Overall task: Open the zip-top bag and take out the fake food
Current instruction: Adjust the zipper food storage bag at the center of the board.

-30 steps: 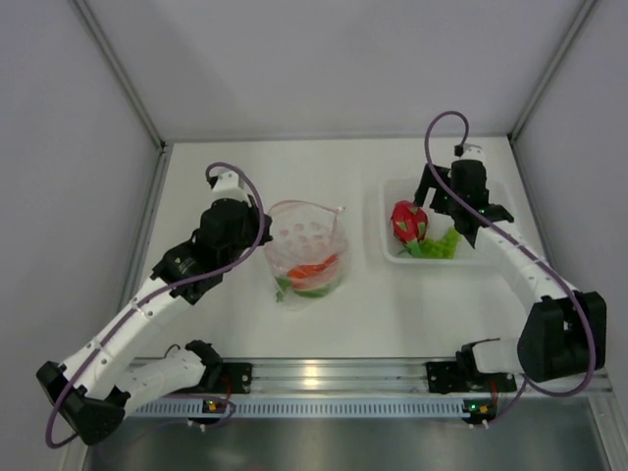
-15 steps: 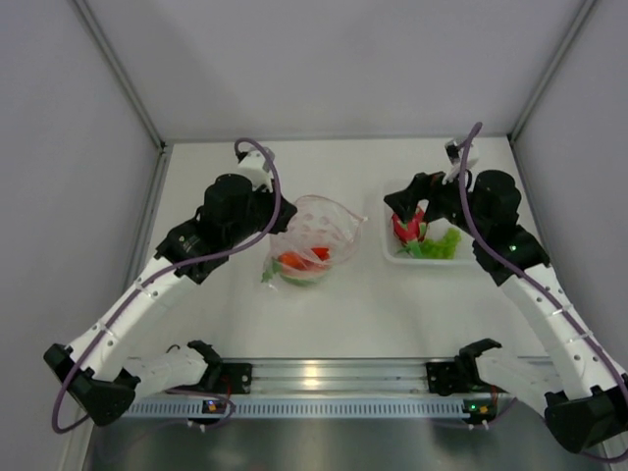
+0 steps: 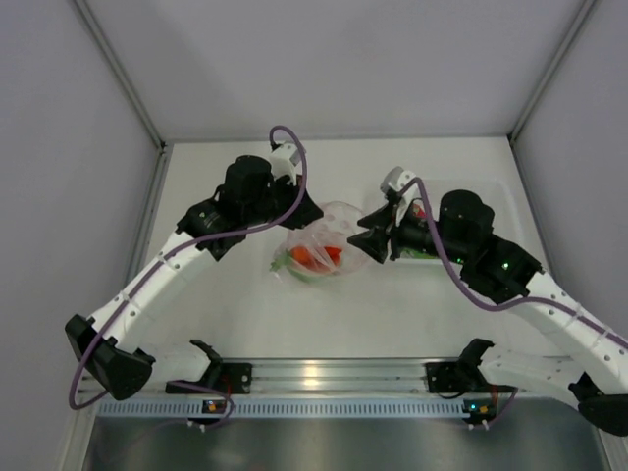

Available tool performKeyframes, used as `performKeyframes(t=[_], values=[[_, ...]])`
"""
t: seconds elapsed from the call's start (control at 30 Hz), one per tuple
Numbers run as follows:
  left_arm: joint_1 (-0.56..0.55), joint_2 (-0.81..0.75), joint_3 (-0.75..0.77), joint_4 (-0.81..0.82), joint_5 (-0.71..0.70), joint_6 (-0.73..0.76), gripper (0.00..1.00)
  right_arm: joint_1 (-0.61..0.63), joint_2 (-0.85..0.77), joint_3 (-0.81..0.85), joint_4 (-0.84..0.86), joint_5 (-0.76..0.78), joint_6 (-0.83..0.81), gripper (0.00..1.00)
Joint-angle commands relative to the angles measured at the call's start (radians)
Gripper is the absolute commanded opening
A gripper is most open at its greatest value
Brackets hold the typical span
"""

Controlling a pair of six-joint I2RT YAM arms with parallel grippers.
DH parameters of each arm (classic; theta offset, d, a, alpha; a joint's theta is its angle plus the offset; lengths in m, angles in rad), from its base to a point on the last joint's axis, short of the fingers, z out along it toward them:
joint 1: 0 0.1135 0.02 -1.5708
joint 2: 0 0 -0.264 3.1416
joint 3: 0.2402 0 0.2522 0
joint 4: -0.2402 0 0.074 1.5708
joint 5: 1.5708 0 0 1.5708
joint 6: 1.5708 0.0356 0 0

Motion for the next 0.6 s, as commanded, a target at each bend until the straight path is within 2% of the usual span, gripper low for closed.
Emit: performKeyframes(t=[0.0, 0.03, 0.07, 0.17, 0.47, 0.57], values=[[0.004, -0.004, 0.068, 0.006, 0.090, -0.001, 0.00, 0.135, 0.062, 0.046, -0.046, 0.172, -0.122, 0.44], [0.005, -0.005, 0.071, 0.006, 0.103, -0.004, 0.00, 0.152, 0.094, 0.056, -0.040, 0.206, -0.130, 0.42], [0.005, -0.010, 0.072, 0.006, 0.109, -0.004, 0.00, 0.170, 0.113, 0.063, -0.032, 0.218, -0.142, 0.34], [0.004, -0.028, 0.071, 0.003, 0.123, -0.004, 0.00, 0.173, 0.176, 0.085, -0.027, 0.286, -0.161, 0.29], [0.004, -0.043, 0.069, -0.005, 0.193, 0.002, 0.00, 0.208, 0.288, 0.025, 0.094, 0.304, -0.244, 0.31], [0.005, -0.048, 0.056, -0.003, 0.198, -0.001, 0.00, 0.224, 0.331, 0.017, 0.111, 0.229, -0.260, 0.33]])
